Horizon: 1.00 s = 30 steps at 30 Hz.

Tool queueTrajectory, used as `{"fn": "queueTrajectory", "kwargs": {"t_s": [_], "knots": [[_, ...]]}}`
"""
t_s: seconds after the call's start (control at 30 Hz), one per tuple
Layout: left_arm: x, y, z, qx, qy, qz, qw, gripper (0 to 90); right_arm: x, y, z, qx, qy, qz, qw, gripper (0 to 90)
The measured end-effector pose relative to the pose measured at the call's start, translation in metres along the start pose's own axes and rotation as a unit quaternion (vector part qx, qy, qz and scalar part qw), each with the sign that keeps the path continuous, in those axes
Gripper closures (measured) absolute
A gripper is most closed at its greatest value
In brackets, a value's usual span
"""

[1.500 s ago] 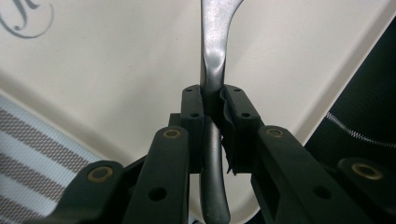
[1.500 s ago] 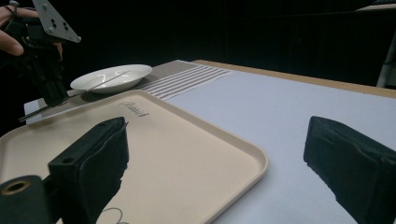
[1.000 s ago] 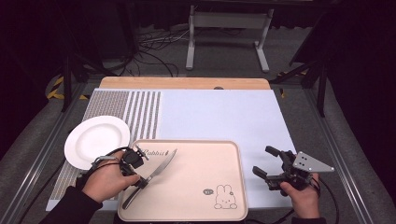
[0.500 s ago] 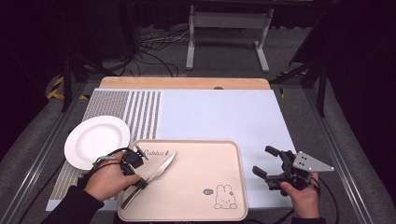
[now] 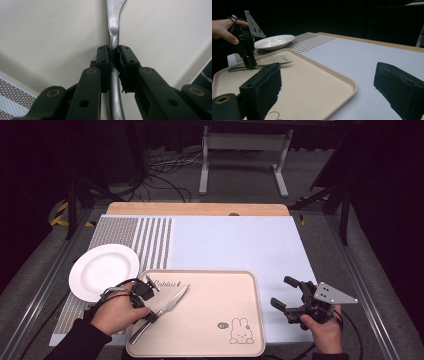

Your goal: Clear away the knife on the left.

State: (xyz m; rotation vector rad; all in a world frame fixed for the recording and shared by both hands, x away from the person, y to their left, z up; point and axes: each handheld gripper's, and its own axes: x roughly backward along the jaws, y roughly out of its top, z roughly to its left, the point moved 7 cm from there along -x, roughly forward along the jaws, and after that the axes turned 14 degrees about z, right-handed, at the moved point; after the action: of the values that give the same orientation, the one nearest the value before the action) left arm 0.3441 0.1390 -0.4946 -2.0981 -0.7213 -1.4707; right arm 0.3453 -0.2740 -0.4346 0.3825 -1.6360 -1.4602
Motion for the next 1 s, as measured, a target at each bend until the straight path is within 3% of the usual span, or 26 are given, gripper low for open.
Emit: {"fn": "queueTrajectory", "kwargs": {"t_s": [0.13, 0.2, 0.43, 0.57, 0.67, 0.73, 0.8, 0.9, 0.93, 1.0], "knots": [[0.0, 0.0, 0.0, -0.001, 0.003, -0.001, 1.0, 79.2, 0.0, 0.0, 0.0, 0.001, 0.0, 0.0, 1.0, 8.2], [0.0, 0.0, 0.0, -0.013, 0.011, -0.003, 0.9998, 77.2, 0.0, 0.0, 0.0, 0.001, 0.0, -0.001, 1.0, 8.2], [0.003, -0.001, 0.003, -0.025, 0.049, -0.012, 0.9984, 52.4, -0.001, -0.001, 0.001, 0.0, 0.003, 0.003, 1.0, 8.0], [0.003, 0.005, -0.001, -0.059, 0.065, -0.057, 0.9945, 29.8, -0.001, -0.001, 0.0, 0.0, 0.001, 0.002, 1.0, 8.0], [0.007, 0.008, -0.008, -0.081, 0.064, -0.071, 0.9921, 25.5, -0.002, -0.001, 0.0, 0.0, 0.001, 0.003, 1.0, 7.6], [0.008, 0.009, -0.01, -0.085, 0.063, -0.076, 0.9915, 22.7, -0.002, -0.001, 0.0, -0.001, 0.001, 0.004, 1.0, 7.5], [0.01, 0.014, -0.014, -0.112, 0.073, -0.099, 0.9861, 19.8, -0.002, -0.001, 0.0, 0.0, 0.001, 0.004, 1.0, 7.5], [0.012, 0.02, -0.018, -0.144, 0.084, -0.113, 0.9795, 18.5, -0.002, -0.001, 0.0, 0.0, 0.001, 0.003, 1.0, 7.5], [0.013, 0.024, -0.02, -0.161, 0.086, -0.124, 0.9752, 19.1, -0.002, -0.001, 0.0, 0.0, 0.001, 0.003, 1.0, 7.5], [0.013, 0.03, -0.022, -0.179, 0.088, -0.144, 0.9692, 21.6, -0.002, -0.002, 0.001, 0.0, 0.002, 0.005, 1.0, 7.4]]}}
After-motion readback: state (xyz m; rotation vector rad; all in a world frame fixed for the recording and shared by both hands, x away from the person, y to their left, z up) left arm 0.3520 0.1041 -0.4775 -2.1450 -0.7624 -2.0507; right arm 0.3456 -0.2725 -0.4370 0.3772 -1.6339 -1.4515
